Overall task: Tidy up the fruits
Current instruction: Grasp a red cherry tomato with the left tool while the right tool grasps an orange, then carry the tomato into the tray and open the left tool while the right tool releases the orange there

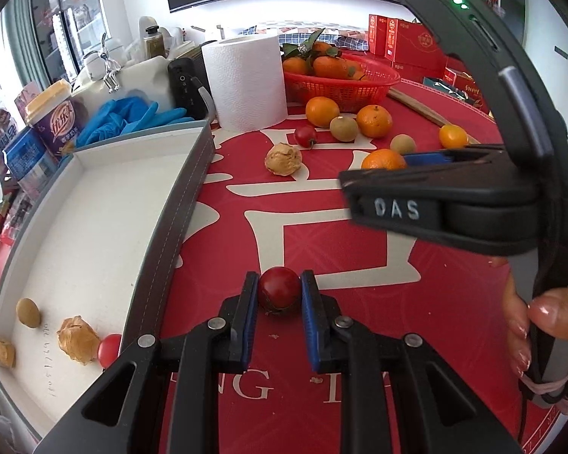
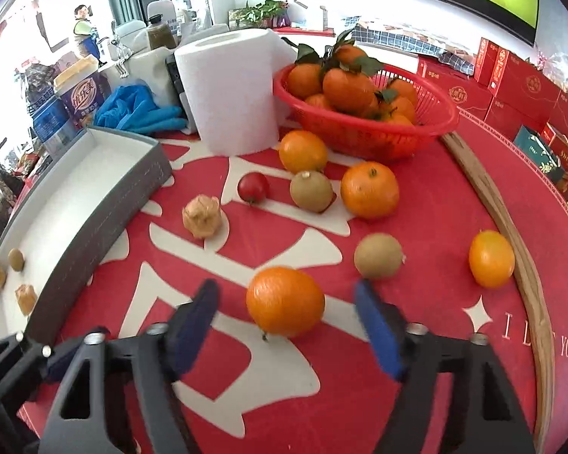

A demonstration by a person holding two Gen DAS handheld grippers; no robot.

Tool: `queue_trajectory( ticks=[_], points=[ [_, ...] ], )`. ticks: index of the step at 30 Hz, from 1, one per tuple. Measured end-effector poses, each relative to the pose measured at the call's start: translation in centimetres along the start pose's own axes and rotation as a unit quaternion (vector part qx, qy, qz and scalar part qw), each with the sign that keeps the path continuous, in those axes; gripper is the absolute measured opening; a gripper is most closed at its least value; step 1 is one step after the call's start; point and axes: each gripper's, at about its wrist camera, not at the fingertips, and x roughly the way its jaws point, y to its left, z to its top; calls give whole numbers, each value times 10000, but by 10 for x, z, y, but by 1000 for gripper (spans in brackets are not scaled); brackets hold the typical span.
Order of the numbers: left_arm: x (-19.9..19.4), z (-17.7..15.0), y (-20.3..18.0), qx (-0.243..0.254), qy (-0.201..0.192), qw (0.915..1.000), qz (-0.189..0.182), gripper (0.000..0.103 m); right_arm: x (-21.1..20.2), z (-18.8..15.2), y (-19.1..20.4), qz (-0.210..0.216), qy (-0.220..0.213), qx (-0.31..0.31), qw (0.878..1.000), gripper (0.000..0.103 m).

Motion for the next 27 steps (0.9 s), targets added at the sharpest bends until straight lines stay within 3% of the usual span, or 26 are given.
queue_trajectory(
  ticks=[1, 7, 14, 19, 27],
  points=[
    [-1, -1, 0, -1, -13, 10000, -3, 24, -1, 0, -1, 3, -37, 9, 10000, 36],
    [-10, -1, 5, -153, 36, 9993, -349, 24, -11, -7, -25, 737, -78, 534, 9958, 36],
    [-45, 7, 18, -318, -357, 9975, -529, 24, -38, -15, -46, 1076, -169, 809, 9907, 36],
    [-62, 10, 38, -485, -538, 9963, -462, 24, -49, -11, -36, 1170, -237, 730, 9902, 36],
    [-68, 0, 95, -933, -629, 9936, 56, 24, -56, -4, 8, 1391, -223, 361, 9894, 36]
  ],
)
